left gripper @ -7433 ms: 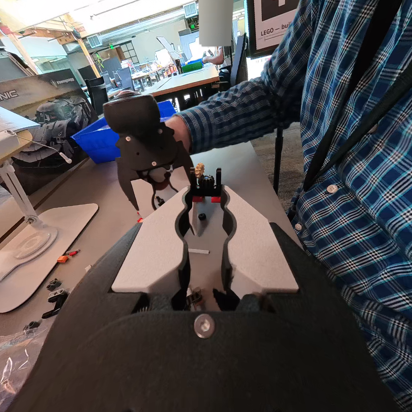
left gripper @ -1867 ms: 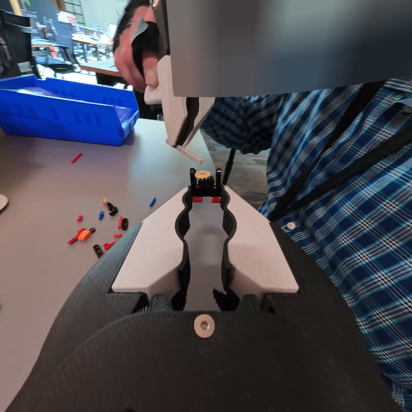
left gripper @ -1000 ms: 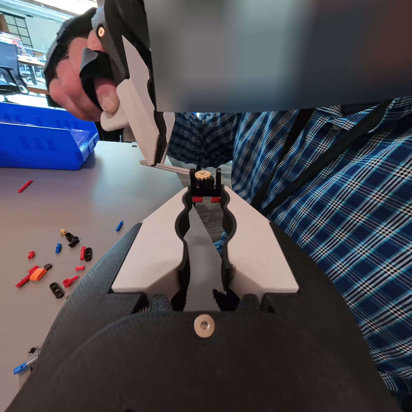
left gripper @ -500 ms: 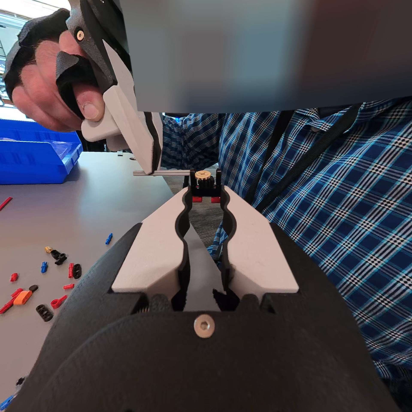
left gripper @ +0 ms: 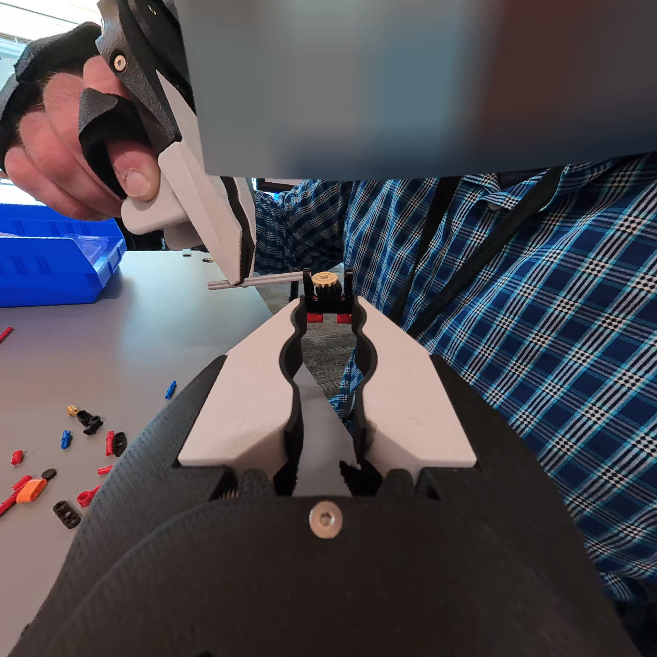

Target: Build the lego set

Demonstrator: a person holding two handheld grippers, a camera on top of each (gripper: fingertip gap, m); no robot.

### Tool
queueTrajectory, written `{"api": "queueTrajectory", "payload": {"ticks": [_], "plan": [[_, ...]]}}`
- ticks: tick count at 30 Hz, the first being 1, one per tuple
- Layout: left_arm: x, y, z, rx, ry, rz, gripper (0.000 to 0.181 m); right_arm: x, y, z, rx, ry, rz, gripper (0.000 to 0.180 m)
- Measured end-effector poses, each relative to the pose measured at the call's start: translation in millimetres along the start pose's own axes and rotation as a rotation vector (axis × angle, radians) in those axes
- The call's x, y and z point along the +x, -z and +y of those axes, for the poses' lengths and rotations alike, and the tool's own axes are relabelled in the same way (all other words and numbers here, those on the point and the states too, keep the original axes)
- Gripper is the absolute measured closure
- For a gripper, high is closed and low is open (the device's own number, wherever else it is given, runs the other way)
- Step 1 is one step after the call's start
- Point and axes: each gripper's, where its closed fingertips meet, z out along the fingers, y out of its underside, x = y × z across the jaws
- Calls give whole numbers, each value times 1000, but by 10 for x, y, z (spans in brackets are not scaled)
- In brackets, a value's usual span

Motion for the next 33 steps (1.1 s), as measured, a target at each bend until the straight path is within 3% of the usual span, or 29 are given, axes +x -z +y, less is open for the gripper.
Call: {"api": "queueTrajectory", "payload": {"ticks": [10,12,17,21,26,33], "plan": [[5,6,-49,21,-30,-8,158,52,15,-26,13,-14,19,169],[5,7,-55,22,-34,-9,158,44,17,-32,19,-14,12,176],[-44,37,3,-8,-39,-45,158,48,100,88,-31,-79,48,175],[-60,65,79,-22,-23,-64,158,-307,120,323,-116,-220,-19,170],[-81,79,144,-40,-23,-78,157,-907,-130,593,-154,-494,-105,157],[-112,22,197,-63,-9,-63,157,-1165,-462,1069,-235,-594,-81,162]]}}
